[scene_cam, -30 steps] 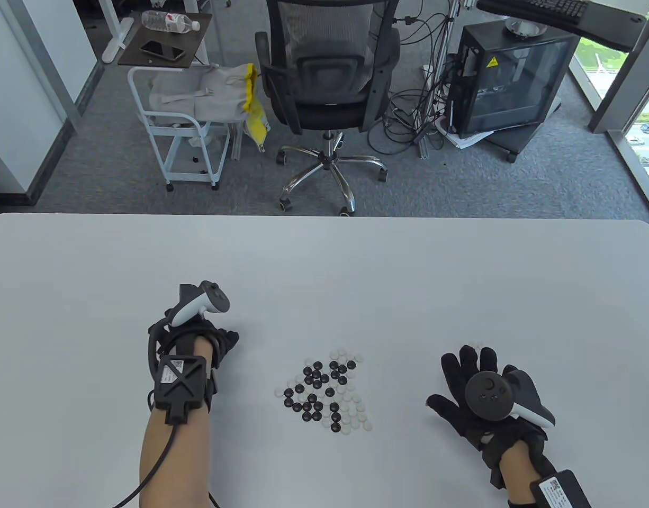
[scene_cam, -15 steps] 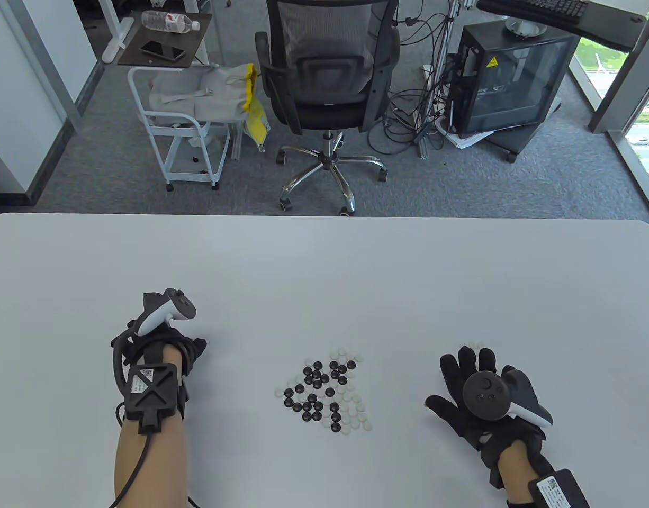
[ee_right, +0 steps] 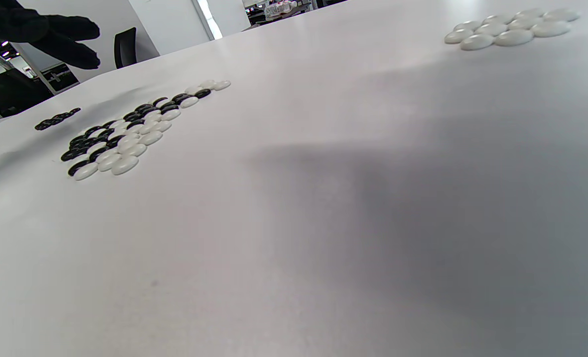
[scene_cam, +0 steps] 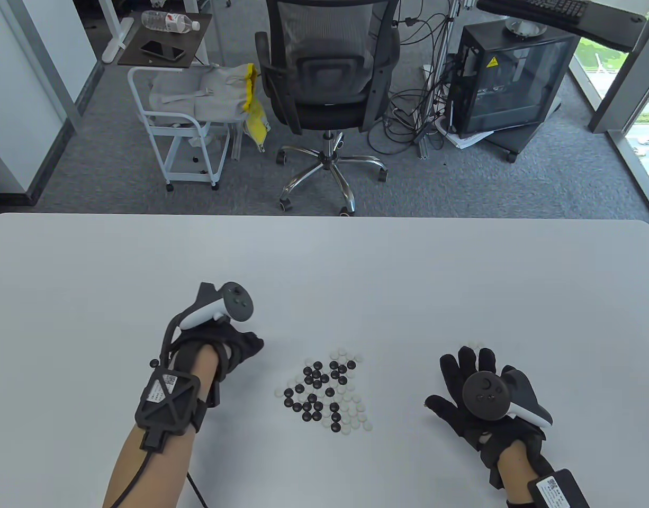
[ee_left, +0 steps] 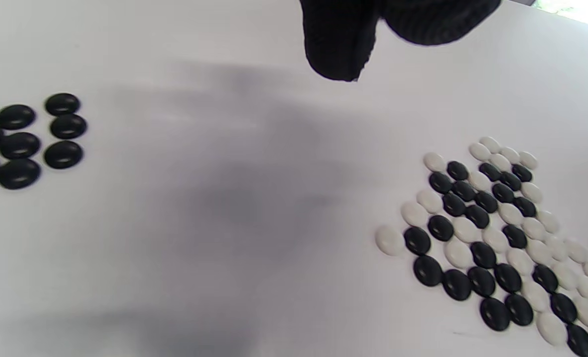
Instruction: Go stone sorting task
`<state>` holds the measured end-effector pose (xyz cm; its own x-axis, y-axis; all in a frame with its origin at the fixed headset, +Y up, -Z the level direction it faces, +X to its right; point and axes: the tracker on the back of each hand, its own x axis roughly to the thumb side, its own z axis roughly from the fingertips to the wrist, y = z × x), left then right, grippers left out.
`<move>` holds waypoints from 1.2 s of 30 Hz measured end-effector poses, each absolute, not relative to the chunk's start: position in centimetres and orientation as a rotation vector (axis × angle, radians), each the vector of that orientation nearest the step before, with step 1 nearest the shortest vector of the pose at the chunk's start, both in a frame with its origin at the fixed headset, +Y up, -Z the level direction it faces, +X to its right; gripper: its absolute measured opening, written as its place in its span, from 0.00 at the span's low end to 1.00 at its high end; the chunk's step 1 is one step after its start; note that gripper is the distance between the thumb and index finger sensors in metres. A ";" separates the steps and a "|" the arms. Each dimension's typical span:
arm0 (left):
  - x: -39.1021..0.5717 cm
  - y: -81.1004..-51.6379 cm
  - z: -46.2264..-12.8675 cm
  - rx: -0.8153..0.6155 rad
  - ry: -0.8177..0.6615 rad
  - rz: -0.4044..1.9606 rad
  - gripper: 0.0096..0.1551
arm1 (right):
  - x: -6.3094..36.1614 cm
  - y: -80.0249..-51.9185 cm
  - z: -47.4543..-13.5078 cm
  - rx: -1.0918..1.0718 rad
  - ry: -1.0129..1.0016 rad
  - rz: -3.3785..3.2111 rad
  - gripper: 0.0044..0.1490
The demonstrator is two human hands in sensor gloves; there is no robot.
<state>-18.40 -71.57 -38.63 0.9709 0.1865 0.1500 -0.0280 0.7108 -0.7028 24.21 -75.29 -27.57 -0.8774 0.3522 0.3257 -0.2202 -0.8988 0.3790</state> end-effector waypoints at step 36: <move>-23.8 -76.4 -41.2 -0.878 0.092 0.220 0.40 | 24.6 -75.2 -27.5 0.562 0.468 2.728 0.57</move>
<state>-23.77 -76.37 -41.20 0.9734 0.1534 -0.1700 -0.2287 0.6176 -0.7525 24.60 -75.24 -27.54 -0.8729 0.3658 0.3230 -0.2372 -0.8964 0.3744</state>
